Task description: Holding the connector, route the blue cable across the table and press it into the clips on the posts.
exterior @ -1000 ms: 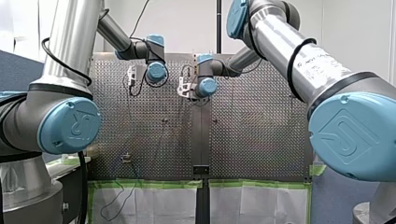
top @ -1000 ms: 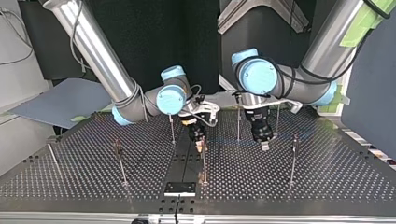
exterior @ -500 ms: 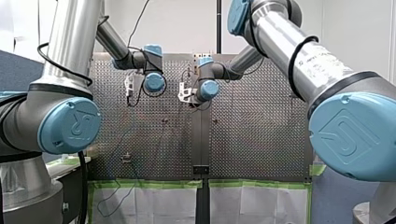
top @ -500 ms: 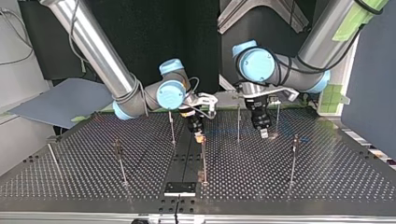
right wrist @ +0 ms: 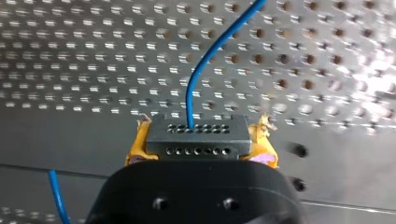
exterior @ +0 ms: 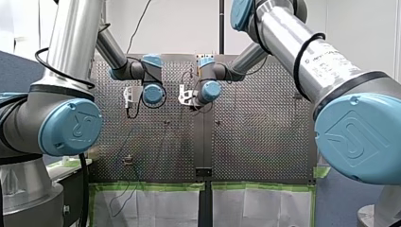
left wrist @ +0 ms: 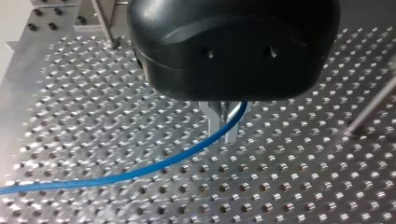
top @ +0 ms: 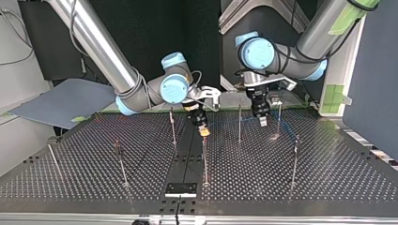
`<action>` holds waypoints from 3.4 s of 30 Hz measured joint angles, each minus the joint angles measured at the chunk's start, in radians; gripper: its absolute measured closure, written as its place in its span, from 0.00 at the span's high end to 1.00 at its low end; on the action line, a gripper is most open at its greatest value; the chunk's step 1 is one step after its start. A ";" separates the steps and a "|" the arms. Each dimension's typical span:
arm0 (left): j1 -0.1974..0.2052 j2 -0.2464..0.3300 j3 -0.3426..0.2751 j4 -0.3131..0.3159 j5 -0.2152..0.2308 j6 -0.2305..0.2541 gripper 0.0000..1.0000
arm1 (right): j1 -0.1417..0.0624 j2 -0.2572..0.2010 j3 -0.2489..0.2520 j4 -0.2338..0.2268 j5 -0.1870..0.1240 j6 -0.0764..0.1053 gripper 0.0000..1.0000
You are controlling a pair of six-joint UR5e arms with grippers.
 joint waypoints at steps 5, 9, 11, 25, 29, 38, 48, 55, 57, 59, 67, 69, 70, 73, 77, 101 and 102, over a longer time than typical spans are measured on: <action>-0.001 -0.008 -0.045 0.017 0.004 -0.012 0.00 | 0.008 -0.001 0.039 -0.001 0.001 -0.011 0.00; -0.003 -0.031 -0.079 0.023 0.009 -0.017 0.00 | 0.014 -0.001 0.074 -0.002 0.001 -0.026 0.00; -0.004 -0.047 -0.096 0.030 0.012 -0.021 0.00 | 0.015 -0.001 0.085 -0.001 0.000 -0.032 0.00; 0.001 -0.096 -0.214 0.073 0.061 -0.044 0.00 | 0.016 0.000 0.139 -0.001 -0.006 -0.079 0.00; 0.011 -0.096 -0.220 0.092 0.083 -0.048 0.00 | 0.013 0.000 0.150 -0.001 -0.010 -0.085 0.00; 0.030 -0.098 -0.211 0.147 0.149 -0.079 0.00 | -0.001 0.001 0.155 -0.002 -0.010 -0.080 0.00; 0.041 -0.158 -0.182 0.180 0.211 -0.100 0.00 | -0.020 0.002 0.155 -0.003 -0.010 -0.079 0.00; 0.047 -0.185 -0.163 0.211 0.228 -0.109 0.00 | -0.032 0.003 0.155 -0.008 -0.008 -0.078 0.00; 0.049 -0.187 -0.157 0.212 0.231 -0.109 0.00 | -0.035 0.004 0.155 -0.013 -0.008 -0.078 0.00; 0.052 -0.187 -0.149 0.212 0.235 -0.109 0.00 | -0.038 0.004 0.155 -0.017 -0.008 -0.076 0.00; 0.063 -0.212 -0.118 0.205 0.252 -0.111 0.00 | -0.050 0.005 0.155 -0.027 -0.009 -0.075 0.00; 0.064 -0.226 -0.112 0.208 0.251 -0.113 0.00 | -0.052 0.005 0.155 -0.028 -0.010 -0.076 0.00; 0.065 -0.236 -0.108 0.212 0.250 -0.116 0.00 | -0.053 0.005 0.155 -0.028 -0.011 -0.076 0.00; 0.070 -0.255 -0.091 0.218 0.248 -0.124 0.00 | -0.054 0.005 0.155 -0.028 -0.014 -0.078 0.00; 0.082 -0.264 -0.069 0.214 0.248 -0.127 0.00 | -0.060 0.005 0.154 -0.028 -0.013 -0.080 0.00; 0.139 -0.266 0.017 0.170 0.298 -0.125 0.00 | -0.075 0.005 0.059 -0.022 -0.018 -0.074 0.00; 0.141 -0.266 0.020 0.170 0.299 -0.124 0.00 | -0.076 0.004 0.051 -0.022 -0.018 -0.074 0.00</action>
